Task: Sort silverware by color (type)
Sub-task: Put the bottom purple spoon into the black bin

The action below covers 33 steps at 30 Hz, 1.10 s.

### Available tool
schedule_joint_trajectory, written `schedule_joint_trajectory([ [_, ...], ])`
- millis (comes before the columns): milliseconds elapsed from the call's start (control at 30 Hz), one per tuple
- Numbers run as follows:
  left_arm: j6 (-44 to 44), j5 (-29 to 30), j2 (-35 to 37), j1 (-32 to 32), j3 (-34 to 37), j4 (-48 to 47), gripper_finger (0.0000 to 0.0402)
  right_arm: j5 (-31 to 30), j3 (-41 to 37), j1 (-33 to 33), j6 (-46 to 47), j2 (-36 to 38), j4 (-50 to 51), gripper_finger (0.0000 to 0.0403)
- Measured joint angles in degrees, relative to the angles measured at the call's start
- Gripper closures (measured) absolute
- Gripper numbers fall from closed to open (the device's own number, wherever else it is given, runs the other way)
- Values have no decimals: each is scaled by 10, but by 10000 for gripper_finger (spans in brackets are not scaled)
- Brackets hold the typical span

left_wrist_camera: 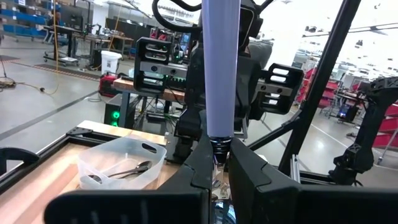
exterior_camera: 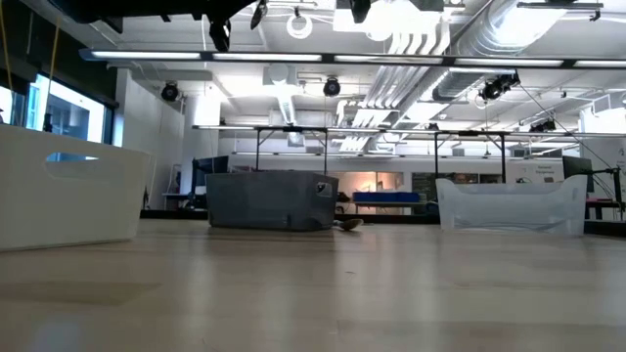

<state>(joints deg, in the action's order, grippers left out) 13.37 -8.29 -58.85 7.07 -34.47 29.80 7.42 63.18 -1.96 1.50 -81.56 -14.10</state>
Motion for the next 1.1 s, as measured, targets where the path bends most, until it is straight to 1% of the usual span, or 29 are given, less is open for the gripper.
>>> schedule_joint_trajectory([
  [567,0,0,0,0,0,0,389,0,0,0,16,0,2,403],
  [633,1,3,0,0,0,-1,389,0,0,0,28,0,5,403],
  [733,32,25,0,0,0,-20,389,-5,0,-3,34,0,5,403],
  [800,38,56,0,3,-14,-80,389,-5,0,-5,27,0,5,403],
  [933,-2,106,-11,42,-82,-269,389,-8,0,-9,10,0,-5,403],
  [1000,-25,108,-26,76,-120,-353,389,-8,0,-11,10,0,-6,403],
  [1100,-72,106,-63,126,-181,-438,389,-8,0,-11,10,0,-6,403],
])
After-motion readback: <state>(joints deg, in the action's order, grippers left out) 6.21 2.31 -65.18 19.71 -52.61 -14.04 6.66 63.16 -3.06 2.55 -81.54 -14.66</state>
